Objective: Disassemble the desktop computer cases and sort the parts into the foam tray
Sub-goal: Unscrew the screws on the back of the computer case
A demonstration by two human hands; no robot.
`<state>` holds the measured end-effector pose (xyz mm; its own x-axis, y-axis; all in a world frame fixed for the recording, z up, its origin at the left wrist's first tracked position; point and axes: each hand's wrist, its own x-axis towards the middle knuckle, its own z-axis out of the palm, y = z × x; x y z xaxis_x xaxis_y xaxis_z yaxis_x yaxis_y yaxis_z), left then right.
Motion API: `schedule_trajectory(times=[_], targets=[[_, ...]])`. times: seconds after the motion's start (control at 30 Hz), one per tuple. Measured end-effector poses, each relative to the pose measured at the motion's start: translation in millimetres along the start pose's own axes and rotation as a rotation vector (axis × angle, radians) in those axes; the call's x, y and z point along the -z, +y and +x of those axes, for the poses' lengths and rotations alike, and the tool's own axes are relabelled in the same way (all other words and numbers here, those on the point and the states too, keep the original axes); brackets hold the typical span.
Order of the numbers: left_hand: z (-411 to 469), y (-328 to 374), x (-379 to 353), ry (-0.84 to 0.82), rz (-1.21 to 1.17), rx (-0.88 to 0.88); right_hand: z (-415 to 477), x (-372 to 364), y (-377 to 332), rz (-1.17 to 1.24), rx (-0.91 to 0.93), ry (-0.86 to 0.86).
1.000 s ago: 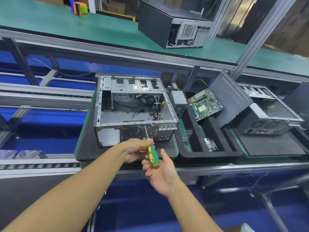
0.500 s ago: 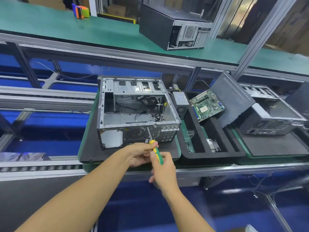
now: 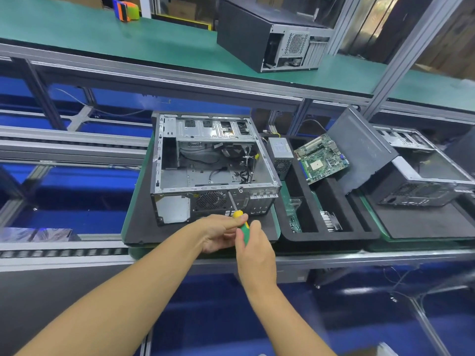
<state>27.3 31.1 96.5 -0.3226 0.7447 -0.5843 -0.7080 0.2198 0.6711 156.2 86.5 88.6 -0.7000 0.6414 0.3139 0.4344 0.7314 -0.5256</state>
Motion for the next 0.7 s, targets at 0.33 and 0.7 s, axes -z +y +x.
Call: schedule_trajectory(times=[0.33, 0.7], targets=[[-4.2, 6.1, 3.4, 0.026, 0.066, -0.026, 0.6, 3.7, -15.1, 1.458, -1.072, -0.426], [-3.5, 0.8, 22.6, -0.119, 0.083, 0.024, -2.8, -0.7, -20.2, 0.432, -0.559, -0.289]])
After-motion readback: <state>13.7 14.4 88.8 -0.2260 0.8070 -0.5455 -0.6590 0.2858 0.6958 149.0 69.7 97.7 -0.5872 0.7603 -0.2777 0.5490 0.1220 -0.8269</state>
